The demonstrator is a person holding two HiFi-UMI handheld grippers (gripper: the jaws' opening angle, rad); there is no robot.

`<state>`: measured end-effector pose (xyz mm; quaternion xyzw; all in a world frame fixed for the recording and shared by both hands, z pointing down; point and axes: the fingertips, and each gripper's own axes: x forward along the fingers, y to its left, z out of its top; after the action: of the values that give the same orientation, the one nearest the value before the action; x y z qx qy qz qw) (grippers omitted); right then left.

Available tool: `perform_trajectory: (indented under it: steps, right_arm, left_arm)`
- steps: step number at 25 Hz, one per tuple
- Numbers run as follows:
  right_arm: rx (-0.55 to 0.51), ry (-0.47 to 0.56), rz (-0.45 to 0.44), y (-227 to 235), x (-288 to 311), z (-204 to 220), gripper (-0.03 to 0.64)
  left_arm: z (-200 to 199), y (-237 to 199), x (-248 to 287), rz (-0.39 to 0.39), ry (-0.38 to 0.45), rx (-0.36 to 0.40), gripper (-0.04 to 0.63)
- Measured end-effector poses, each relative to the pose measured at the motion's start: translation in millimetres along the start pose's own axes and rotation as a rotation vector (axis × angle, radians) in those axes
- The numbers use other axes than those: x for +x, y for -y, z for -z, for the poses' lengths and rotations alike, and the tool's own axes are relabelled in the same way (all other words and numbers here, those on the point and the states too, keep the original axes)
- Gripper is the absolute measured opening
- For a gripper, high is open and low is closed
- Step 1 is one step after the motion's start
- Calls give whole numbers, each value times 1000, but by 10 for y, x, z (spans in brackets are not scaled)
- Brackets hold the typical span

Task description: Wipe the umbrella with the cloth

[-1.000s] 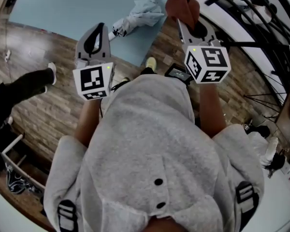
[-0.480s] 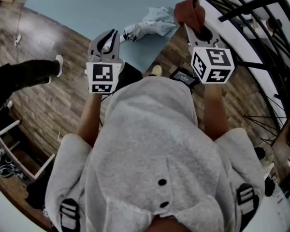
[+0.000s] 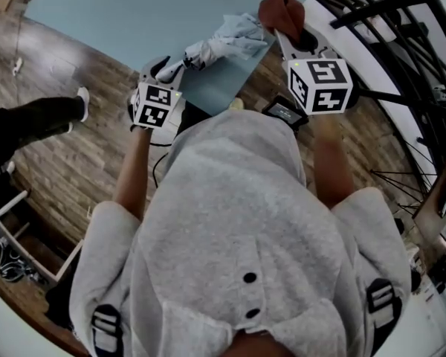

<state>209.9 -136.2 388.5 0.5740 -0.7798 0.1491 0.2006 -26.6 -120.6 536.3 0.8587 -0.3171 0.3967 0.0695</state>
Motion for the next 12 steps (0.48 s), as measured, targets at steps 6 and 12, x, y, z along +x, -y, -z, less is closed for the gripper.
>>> perform_trajectory:
  steps: [6, 12]
  right_arm:
    - [-21, -70, 2, 59, 276, 66, 75]
    - [-28, -148, -7, 28, 540, 178, 75]
  left_arm:
    - [286, 26, 326, 90, -121, 52, 185]
    - [323, 9, 341, 176, -128, 40, 193]
